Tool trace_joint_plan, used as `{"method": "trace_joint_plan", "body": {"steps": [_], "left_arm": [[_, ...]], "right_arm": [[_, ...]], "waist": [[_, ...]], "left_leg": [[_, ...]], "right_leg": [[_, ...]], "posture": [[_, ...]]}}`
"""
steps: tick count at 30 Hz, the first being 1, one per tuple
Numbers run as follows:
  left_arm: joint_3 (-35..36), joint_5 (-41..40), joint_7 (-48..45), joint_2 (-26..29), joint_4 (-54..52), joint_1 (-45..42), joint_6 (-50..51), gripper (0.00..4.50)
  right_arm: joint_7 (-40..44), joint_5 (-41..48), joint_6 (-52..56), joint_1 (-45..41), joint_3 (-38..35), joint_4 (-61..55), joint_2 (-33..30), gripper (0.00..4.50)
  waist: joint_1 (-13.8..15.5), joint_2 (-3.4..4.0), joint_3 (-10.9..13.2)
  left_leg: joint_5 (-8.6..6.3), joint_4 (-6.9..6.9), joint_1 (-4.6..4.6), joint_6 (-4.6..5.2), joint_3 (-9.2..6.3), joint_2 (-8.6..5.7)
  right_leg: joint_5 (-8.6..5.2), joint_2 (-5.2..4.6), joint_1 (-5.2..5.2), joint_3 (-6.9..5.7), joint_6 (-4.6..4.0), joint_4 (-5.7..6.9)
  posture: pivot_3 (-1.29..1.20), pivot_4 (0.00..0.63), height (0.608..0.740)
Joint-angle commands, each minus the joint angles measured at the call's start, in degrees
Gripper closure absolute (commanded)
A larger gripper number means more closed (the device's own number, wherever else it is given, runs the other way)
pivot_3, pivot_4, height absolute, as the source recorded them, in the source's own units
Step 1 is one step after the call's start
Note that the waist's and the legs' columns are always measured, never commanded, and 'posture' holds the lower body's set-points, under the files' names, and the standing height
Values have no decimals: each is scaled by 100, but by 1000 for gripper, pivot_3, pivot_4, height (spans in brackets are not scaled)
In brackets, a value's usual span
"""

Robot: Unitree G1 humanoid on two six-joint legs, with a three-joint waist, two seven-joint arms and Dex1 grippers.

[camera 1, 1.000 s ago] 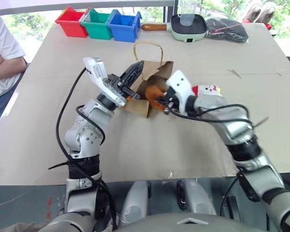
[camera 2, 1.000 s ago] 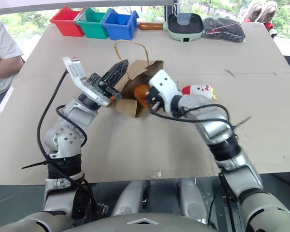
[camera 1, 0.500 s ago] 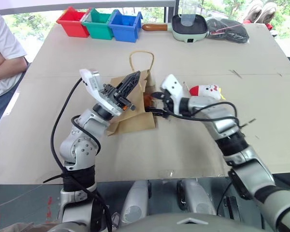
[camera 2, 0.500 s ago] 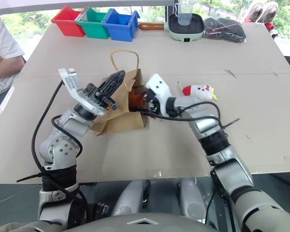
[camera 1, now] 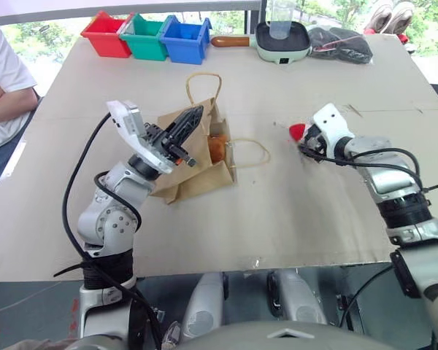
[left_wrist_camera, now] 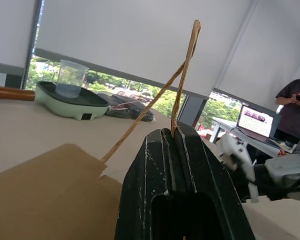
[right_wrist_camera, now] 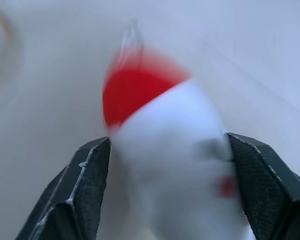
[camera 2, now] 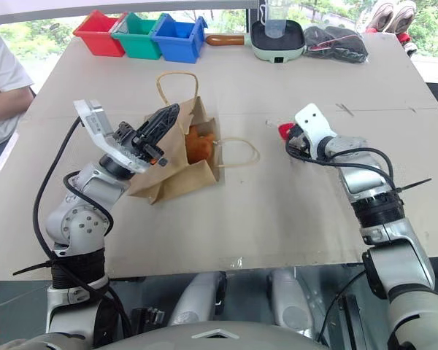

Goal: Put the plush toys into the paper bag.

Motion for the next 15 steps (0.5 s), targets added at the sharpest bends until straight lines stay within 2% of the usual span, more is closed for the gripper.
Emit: {"method": "trace_joint_plan", "body": {"steps": [1,5,9,11,15], "left_arm": [[41,-75,-505,232,216,-331,-100,4500],[-145,-56,-1198,336,909,-1033,-95,4500],[-219,-195,-1848,296,1455,-1772,-36,4500],[-142,-292,-1963,333,1552,-1927,71,4500],[-66,-157,-2270,678,1546,-1487,132,4500]], "right_arm": [[111,-248,-473,-133,77,343,-24,2468],[205,-186,-960,138,-221,-264,-144,4360],[316,-38,-1225,664,-641,-1412,-423,4441],[324,101,-967,919,-917,-2029,-523,4441],[429,413,-465,1633,-1573,-3409,-863,4441]], "waist": [[1,-1,0],[38,-2,1],[50,1,7],[33,3,8],[-27,9,9]], "left_leg": [[0,0,0,0,-1,0],[0,3,-3,0,-2,0],[0,6,-11,0,-7,-2],[0,5,-11,0,-3,-1],[0,-1,-5,0,-3,3]], "right_leg": [[0,1,0,-1,0,0],[0,0,2,-4,1,-1],[0,0,1,-9,1,-4],[0,-1,1,-6,2,-7],[-1,1,0,-2,2,-8]], "posture": [[0,150,740],[0,150,740],[0,150,740],[0,150,740],[0,150,740]]}}
